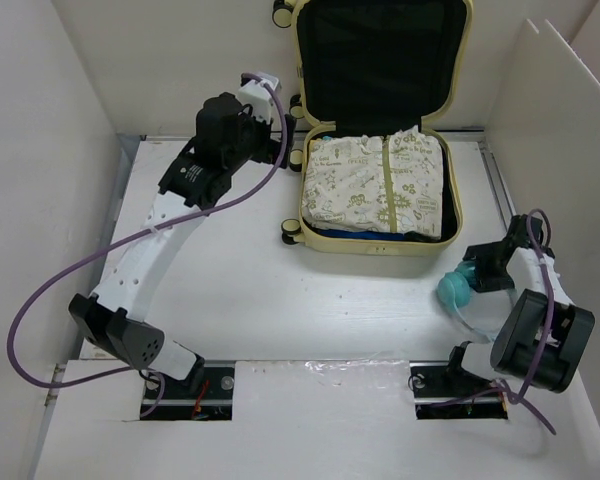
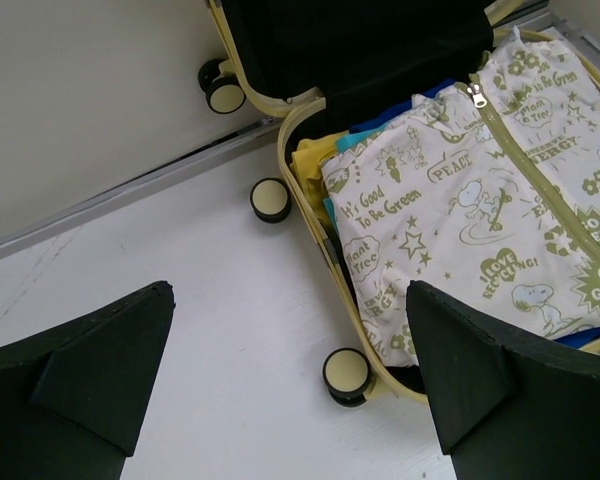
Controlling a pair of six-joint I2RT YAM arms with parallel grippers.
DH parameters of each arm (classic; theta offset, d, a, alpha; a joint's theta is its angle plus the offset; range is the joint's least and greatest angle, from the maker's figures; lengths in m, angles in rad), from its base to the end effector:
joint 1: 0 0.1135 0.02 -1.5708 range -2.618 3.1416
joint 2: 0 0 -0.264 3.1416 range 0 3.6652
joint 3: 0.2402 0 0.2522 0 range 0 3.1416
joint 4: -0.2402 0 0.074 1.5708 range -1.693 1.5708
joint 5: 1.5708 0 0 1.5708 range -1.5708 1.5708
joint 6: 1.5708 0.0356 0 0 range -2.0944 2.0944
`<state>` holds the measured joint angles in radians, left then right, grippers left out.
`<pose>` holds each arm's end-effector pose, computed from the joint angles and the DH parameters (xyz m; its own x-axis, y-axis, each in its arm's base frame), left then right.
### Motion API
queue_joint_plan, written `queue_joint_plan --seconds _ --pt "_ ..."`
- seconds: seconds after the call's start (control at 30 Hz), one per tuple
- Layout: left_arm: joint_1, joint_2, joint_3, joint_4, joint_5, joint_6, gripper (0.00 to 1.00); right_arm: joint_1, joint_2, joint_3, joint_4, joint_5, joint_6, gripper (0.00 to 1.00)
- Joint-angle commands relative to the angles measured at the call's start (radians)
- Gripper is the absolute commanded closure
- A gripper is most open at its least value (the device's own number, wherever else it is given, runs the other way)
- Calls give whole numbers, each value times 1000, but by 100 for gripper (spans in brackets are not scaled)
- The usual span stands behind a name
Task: Pack the luggage
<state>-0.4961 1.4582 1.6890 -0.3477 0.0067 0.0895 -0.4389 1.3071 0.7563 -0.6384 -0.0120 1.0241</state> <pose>0.2848 -0.1544 0.4775 -0.0591 0.1336 -0.9893 0.4891 0.8678 0.0880 0.2103 -0.0983 0.1896 -0.0772 0.9799 -0.1841 0.9365 0.1346 0.3239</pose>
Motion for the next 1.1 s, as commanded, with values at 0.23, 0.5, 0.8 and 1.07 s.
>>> queue_joint_plan --seconds 0.23,0.5,0.8,1.07 --pt "33 10 51 3 21 6 0 40 -69 161 -50 200 -209 100" --pt "56 19 51 3 39 -4 0 268 -106 471 -146 359 -409 100" --pt "129 19 31 12 70 -14 0 664 205 1126 -278 155 -725 100" --pt "172 19 12 12 70 -14 0 847 725 1548 -486 107 -838 100"
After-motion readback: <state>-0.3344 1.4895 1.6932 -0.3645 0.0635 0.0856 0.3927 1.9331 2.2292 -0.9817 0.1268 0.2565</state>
